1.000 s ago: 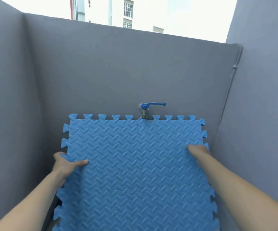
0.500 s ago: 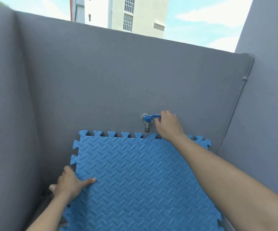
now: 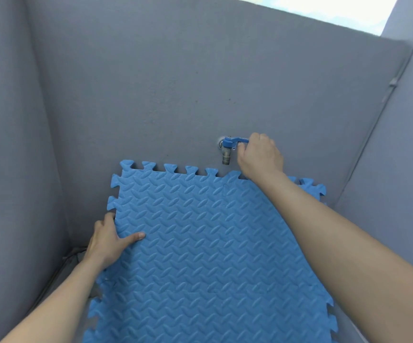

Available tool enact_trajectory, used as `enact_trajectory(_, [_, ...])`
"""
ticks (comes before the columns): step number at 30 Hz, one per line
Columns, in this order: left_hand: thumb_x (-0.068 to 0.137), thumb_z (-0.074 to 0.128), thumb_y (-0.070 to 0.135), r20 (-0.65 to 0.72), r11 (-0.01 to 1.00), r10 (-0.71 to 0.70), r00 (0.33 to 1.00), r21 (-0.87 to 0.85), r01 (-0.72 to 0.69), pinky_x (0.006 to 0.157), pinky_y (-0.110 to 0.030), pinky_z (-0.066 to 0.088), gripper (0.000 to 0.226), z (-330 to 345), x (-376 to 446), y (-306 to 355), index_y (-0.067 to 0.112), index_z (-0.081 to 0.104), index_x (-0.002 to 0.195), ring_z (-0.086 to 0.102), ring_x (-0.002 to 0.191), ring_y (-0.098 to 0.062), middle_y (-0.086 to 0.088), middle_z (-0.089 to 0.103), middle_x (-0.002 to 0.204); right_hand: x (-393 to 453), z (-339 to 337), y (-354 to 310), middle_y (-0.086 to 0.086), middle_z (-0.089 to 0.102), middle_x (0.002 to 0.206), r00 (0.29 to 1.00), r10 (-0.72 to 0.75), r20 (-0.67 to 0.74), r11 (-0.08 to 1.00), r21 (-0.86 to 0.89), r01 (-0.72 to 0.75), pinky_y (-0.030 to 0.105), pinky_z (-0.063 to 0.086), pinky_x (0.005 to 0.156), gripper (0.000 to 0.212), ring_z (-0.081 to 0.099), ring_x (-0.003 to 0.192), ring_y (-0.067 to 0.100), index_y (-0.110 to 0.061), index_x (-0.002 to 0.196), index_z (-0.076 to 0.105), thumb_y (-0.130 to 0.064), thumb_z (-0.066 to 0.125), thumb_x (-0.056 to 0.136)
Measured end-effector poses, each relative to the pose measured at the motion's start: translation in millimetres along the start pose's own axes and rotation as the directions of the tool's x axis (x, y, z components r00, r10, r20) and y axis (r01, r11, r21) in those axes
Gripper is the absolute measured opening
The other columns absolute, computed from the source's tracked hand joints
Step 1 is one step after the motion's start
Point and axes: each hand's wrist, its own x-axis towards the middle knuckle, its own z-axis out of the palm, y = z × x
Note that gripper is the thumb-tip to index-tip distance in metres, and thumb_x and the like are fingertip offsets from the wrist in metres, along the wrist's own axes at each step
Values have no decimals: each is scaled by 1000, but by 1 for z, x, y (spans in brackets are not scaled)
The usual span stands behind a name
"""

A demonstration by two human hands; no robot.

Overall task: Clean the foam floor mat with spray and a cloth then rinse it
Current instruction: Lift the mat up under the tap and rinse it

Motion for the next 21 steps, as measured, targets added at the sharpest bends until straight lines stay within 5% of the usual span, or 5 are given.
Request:
enact_trajectory(4, [59, 80, 58, 4, 1000, -17, 1000, 4, 17, 91, -44, 45, 93, -1, -5, 4, 14, 39, 130, 48, 111, -27, -12, 44, 120, -6, 1, -2, 13, 51, 121, 1000, 16, 4, 1000, 26, -16, 37, 35, 74, 37, 48, 113, 31, -4, 115, 51, -36, 39, 101])
enact_trajectory(7, [52, 85, 56, 36, 997, -53, 998, -57, 55, 98, -46, 44, 103, -3, -4, 4, 15, 37, 133, 47, 117, -28, -12, 44, 125, -20, 3, 2, 13, 33, 148, 1000, 19, 4, 967, 256, -19, 40, 37, 100, 53, 33, 135, 31, -8, 142, 35, -38, 44, 100])
enact_trajectory(10, [53, 88, 50, 61, 993, -58, 996, -99, 63, 98, -44, 43, 99, 3, -9, 9, 14, 37, 131, 45, 117, -27, -10, 42, 126, -61, 17, 16, 4, 11, 163, 988, 123, -97, 862, 503, -58, 36, 19, 117, 62, 11, 150, 19, -18, 154, 19, -40, 43, 100])
enact_trajectory(14, [60, 87, 43, 89, 992, -10, 996, -126, 22, 92, -36, 40, 84, 27, -20, 26, 15, 38, 122, 40, 104, -16, -8, 40, 122, -110, 59, 83, 3, 7, 164, 963, 269, -8, 877, 415, -241, 40, 14, 121, 64, 6, 151, 20, -17, 155, 15, -41, 39, 102])
enact_trajectory(21, [81, 66, 49, 56, 975, 65, 996, -218, -52, 83, -31, 39, 47, 42, -14, 38, 21, 45, 112, 45, 102, -13, -1, 48, 116, -136, 106, 159, 14, 0, 164, 766, 630, 131, 730, 238, -641, 48, 4, 121, 73, -1, 151, 31, -4, 155, 6, -48, 28, 102])
